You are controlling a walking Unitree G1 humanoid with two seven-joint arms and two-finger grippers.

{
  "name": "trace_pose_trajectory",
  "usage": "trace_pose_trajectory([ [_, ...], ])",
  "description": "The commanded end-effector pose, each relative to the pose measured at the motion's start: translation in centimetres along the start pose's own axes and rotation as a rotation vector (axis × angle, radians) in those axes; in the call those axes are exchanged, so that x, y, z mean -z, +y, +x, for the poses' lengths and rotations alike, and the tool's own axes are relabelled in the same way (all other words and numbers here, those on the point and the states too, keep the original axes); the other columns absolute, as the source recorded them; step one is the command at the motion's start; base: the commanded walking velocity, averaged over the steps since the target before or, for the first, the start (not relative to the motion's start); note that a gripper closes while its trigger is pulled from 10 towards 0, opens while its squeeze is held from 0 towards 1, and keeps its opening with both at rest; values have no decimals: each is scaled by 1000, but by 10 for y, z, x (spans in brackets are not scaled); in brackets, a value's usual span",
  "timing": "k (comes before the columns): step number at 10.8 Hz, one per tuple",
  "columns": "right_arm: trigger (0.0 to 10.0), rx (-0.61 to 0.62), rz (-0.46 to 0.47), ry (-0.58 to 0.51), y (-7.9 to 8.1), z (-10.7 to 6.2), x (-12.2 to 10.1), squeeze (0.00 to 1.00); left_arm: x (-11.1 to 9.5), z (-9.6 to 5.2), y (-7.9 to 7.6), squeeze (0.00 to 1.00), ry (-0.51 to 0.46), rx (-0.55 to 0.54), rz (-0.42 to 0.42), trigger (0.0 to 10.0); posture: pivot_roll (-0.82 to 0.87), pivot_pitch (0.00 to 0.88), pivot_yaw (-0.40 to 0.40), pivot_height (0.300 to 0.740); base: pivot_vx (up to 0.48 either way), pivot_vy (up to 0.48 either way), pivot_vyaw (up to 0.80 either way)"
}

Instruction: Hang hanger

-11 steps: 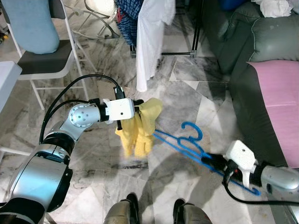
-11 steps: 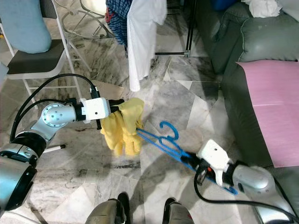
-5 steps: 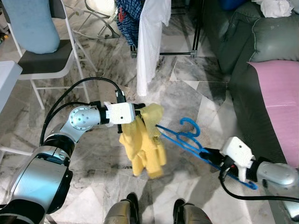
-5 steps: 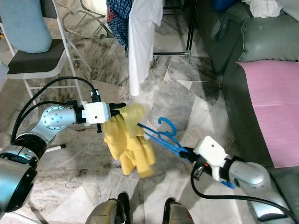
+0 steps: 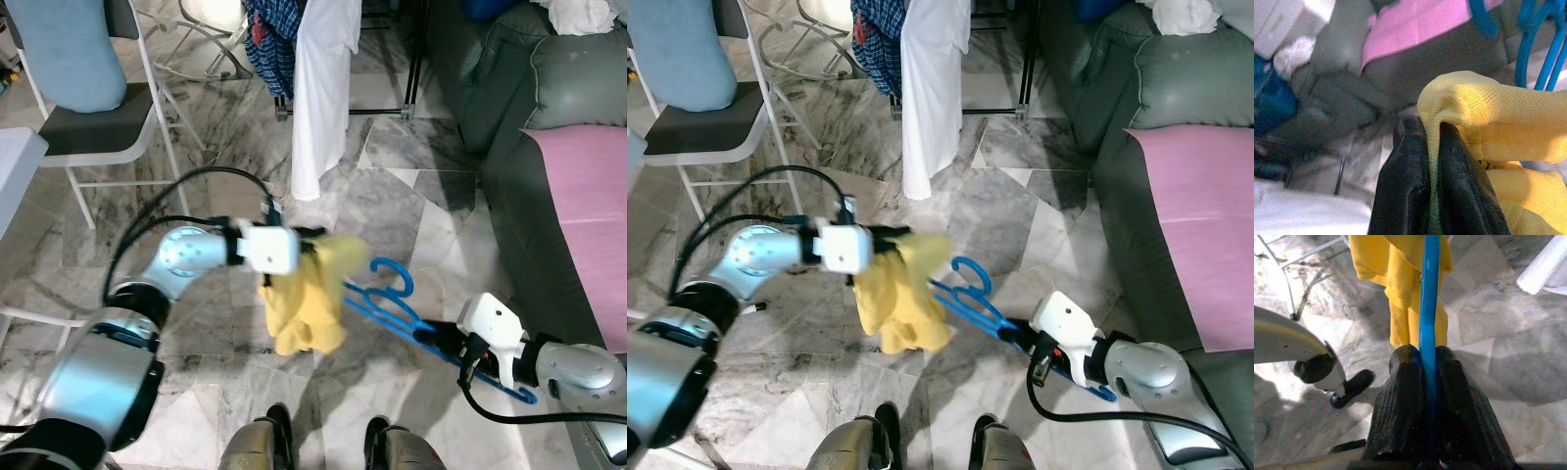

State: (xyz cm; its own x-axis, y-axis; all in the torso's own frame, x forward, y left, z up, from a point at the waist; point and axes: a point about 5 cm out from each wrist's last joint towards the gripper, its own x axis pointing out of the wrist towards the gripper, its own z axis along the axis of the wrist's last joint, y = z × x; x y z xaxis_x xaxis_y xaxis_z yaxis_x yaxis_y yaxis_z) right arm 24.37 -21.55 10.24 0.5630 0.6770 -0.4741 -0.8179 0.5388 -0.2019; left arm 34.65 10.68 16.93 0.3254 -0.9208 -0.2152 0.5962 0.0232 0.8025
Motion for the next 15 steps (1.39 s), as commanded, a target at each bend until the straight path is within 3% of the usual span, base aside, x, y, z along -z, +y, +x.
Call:
trace_pose_trajectory([
  [1,10000,-55,8,8,7,5,4,0,-7,2,-1,0,-54,18,53,10000,-151,254,113,740,0,0,0],
  [4,10000,-75,8,15,8,14,7,0,-21,13,-5,0,-155,48,81,10000,-147,254,118,740,0,0,0],
  [7,10000,0,18,-46,-2,27,2,0,-35,24,-8,0,-269,12,60,10000,-145,250,118,740,0,0,0],
  [9,10000,125,63,-74,-12,35,10,0,-47,29,-6,0,-347,-22,42,10000,-137,248,118,740,0,0,0],
  [11,10000,266,166,-126,-26,38,14,0,-57,30,-5,0,-402,-26,35,10000,-129,246,120,740,0,0,0],
  [13,10000,438,201,-133,-46,38,15,0,-59,31,-9,0,-414,-10,22,10000,-130,245,123,740,0,0,0],
  [15,10000,509,215,-158,-55,37,14,0,-56,27,-11,0,-397,-1,0,10000,-128,243,125,740,0,0,0],
])
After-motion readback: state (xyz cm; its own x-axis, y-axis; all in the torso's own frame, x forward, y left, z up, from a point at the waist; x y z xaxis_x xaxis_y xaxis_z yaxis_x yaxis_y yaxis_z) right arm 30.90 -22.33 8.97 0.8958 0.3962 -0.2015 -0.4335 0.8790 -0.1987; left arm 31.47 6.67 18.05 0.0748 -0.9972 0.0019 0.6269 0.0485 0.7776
